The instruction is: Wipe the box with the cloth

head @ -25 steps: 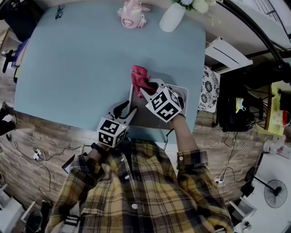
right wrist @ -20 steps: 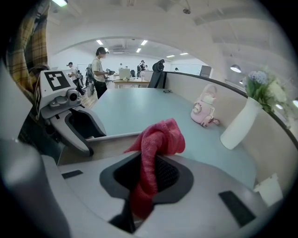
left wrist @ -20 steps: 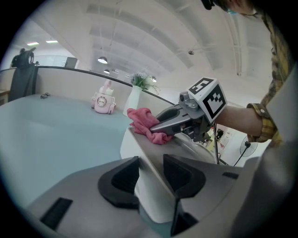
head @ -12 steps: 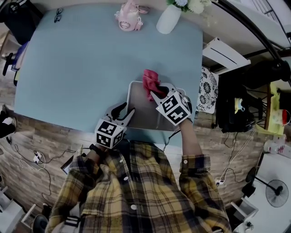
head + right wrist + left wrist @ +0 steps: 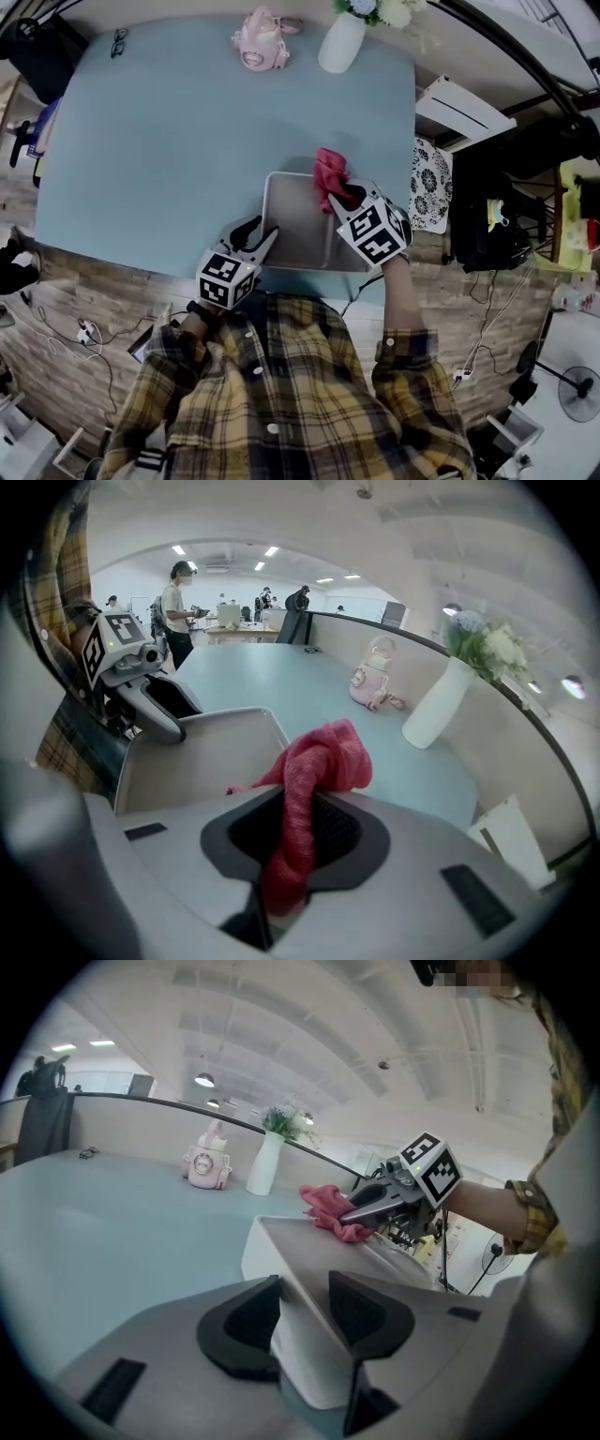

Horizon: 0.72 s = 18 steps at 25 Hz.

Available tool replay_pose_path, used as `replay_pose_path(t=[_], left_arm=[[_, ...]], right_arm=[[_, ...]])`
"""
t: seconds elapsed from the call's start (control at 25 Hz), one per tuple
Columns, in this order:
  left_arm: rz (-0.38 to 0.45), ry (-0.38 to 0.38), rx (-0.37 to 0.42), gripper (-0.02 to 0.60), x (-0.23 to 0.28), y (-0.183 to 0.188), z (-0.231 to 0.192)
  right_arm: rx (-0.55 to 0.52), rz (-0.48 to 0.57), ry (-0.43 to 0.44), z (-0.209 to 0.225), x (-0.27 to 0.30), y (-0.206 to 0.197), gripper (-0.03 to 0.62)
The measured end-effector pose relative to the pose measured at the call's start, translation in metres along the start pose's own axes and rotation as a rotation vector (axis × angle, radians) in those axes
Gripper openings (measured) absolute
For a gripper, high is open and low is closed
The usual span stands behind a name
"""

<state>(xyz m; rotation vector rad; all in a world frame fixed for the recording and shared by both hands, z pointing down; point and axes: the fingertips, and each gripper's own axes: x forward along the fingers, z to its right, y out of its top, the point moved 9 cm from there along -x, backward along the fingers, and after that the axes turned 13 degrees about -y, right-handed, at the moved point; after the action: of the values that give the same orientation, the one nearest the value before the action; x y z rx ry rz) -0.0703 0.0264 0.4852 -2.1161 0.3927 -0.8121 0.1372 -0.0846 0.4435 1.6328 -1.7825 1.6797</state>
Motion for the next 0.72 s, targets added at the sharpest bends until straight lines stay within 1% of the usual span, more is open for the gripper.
replay_pose_path(t=[0.12,0.24,0.36,0.52,0.72], left_arm=[[0.001,-0.002,-0.003,0.161,-0.001,0.0,0.0],[0.004,-0.006,-0.002,0.162,0.0,0.001,0.0],[0.008,-0.009,-0.003,0.163,0.0,0.001,-0.001],[0.013,-0.009,-0.005,0.163,0.0,0.0,-0.001],[0.019,-0.011,-0.005,0.163,0.001,-0.001,0.0]], right_arm=[[0.03,-0.016,-0.029,0.007,-0.006,-0.012,0.069],[0.07,-0.053,-0.054,0.018,-0.01,-0.033,0.069],[0.117,-0.066,-0.077,0.028,-0.014,-0.05,0.069],[0.119,-0.105,-0.125,0.036,-0.025,-0.066,0.069],[0.136,-0.124,-0.163,0.04,-0.039,-0.077,0.069]])
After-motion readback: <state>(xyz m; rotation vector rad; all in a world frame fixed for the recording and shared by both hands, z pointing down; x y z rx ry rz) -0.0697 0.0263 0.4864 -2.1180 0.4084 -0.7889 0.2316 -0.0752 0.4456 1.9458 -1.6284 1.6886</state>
